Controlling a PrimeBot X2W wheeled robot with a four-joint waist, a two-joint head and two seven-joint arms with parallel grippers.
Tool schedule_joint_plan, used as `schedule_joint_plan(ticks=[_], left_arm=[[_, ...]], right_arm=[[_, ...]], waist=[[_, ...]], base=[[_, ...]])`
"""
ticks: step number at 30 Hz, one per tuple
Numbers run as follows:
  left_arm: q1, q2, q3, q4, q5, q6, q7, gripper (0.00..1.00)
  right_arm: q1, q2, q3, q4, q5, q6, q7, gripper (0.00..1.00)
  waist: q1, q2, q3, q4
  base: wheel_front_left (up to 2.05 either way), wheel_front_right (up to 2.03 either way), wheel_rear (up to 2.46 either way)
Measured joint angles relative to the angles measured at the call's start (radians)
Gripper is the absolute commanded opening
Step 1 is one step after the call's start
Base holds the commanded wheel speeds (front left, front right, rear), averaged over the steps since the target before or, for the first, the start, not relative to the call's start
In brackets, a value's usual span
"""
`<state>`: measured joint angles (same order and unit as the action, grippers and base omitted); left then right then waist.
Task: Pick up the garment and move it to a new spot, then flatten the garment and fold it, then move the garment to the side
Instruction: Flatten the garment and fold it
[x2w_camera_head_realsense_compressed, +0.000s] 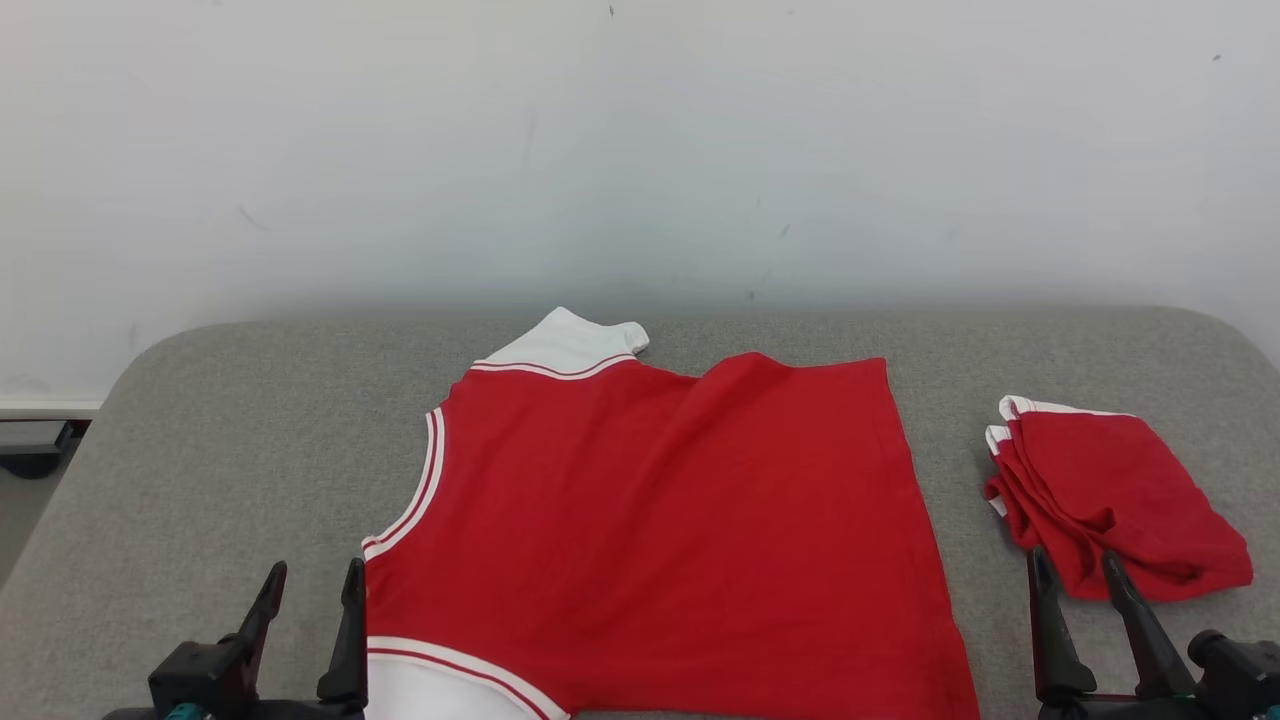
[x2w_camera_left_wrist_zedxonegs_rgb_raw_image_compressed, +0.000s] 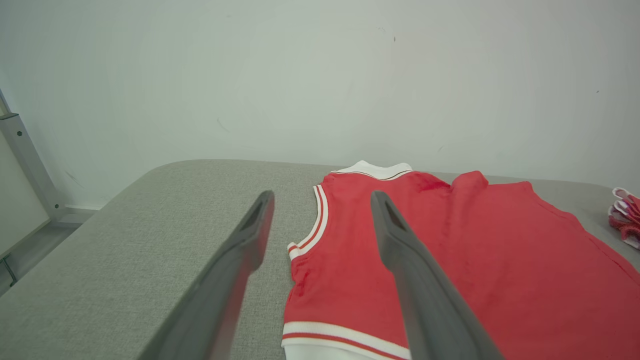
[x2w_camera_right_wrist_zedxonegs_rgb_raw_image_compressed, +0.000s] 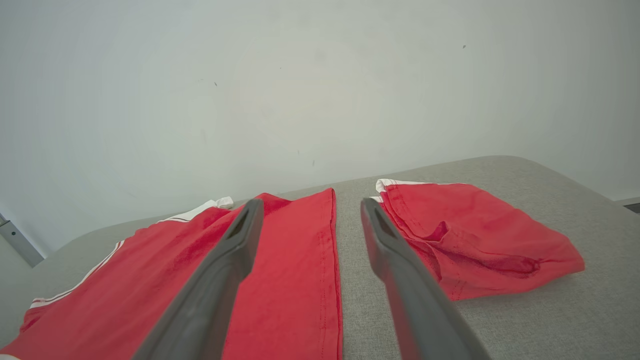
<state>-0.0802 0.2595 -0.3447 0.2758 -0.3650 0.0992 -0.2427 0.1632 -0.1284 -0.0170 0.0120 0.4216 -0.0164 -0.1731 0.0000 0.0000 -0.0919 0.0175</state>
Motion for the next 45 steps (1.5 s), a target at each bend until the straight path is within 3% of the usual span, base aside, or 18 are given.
schedule_joint_plan(ticks=[25, 36, 45], left_arm=[[0.001, -0.007, 0.000, 0.005, 0.014, 0.007, 0.035, 1.00], [0.018, -0.044, -0.019, 0.153, -0.033, 0.015, 0.249, 1.00], [0.020, -0.067, -0.019, 0.241, -0.032, 0.024, 0.401, 1.00]], right_arm=[[0.021, 0.019, 0.013, -0.014, -0.018, -0.020, -0.013, 1.00], [0.053, -0.016, 0.087, 0.036, -0.012, -0.011, 0.194, 1.00], [0.050, -0.032, 0.104, 0.088, -0.039, -0.038, 0.309, 1.00]], waist=[[0.0000, 0.0000, 0.010, -0.010], [0.0000, 0.0000, 0.024, -0.002], [0.0000, 0.0000, 0.036, 0.004]], base=[[0.00, 0.00, 0.00], [0.00, 0.00, 0.00], [0.00, 0.00, 0.00]])
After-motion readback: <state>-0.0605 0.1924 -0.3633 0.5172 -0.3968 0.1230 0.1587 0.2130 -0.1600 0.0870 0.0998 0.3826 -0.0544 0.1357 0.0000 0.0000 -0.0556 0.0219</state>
